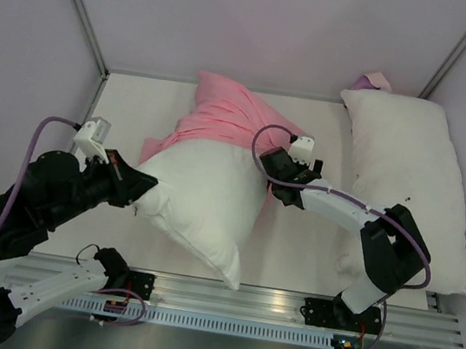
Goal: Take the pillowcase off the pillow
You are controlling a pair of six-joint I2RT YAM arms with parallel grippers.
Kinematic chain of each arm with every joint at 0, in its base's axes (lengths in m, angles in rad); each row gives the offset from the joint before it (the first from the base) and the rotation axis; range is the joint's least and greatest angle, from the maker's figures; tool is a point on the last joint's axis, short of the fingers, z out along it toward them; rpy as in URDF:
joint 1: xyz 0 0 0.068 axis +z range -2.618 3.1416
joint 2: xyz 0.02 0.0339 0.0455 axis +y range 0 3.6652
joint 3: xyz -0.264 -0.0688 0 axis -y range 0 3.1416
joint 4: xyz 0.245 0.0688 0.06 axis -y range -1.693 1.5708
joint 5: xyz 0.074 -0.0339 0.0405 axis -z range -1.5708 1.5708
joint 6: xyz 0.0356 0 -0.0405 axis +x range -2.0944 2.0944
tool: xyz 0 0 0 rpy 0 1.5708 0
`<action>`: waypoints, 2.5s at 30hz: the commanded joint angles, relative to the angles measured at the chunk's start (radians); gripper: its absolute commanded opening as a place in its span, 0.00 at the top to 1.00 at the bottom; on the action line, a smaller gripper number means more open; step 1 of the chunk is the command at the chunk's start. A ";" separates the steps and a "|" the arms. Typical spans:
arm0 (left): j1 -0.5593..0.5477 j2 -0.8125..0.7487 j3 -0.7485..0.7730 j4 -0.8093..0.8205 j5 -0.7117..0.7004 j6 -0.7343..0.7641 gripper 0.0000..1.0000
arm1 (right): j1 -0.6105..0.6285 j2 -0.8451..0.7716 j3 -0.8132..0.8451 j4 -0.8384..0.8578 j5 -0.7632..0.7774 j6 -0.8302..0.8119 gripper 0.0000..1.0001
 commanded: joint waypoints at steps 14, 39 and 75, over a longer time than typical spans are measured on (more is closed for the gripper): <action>-0.197 -0.251 0.232 -0.215 -0.284 -0.077 0.98 | -0.446 0.366 0.485 -0.051 -0.007 -0.101 0.08; 0.378 0.650 -0.110 0.341 0.054 0.137 0.71 | -0.119 -0.201 -0.188 0.223 -0.452 -0.043 1.00; 0.263 -0.049 -0.752 0.350 0.607 -0.114 0.00 | -0.091 -0.424 -0.180 0.191 -0.489 -0.074 0.02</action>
